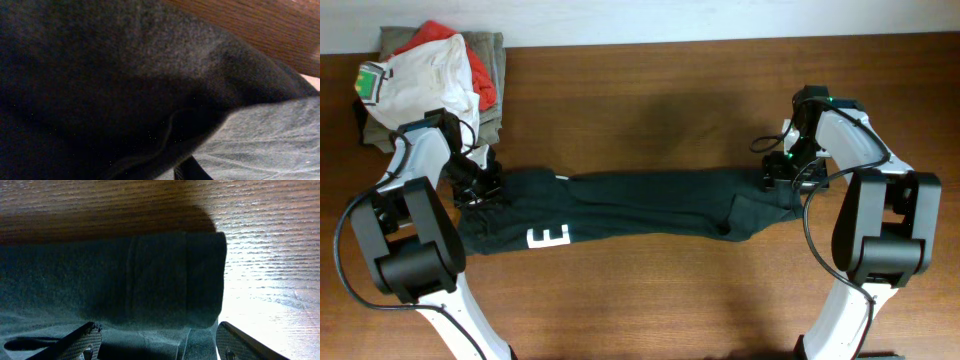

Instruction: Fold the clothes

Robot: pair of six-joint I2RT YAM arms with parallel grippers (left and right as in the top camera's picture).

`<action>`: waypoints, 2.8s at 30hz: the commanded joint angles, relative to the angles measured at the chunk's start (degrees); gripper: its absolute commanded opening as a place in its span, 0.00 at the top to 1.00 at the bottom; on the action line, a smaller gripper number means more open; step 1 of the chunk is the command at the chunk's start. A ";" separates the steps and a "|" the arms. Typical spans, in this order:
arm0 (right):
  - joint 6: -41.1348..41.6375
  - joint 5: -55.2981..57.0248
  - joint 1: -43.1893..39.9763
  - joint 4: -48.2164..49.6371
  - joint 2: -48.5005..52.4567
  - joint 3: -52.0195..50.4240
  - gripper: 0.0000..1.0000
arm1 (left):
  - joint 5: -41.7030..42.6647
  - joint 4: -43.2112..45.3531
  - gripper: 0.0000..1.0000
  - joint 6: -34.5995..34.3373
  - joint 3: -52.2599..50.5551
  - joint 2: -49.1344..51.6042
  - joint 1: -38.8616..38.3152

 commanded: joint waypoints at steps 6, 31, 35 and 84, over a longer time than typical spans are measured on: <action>-0.33 0.87 -0.37 2.40 -0.02 -0.28 0.51 | -4.92 0.33 0.81 0.13 -0.57 2.03 0.70; 0.11 0.46 -2.67 11.96 -0.02 14.23 0.92 | -4.94 2.23 0.81 1.88 -0.57 2.03 0.70; 0.13 0.48 -2.62 14.51 0.00 14.21 0.17 | -4.94 2.43 0.81 1.86 -0.42 1.99 0.70; 4.70 3.23 2.12 0.09 7.61 23.96 0.96 | -1.42 -5.27 0.80 1.81 9.46 -0.15 0.70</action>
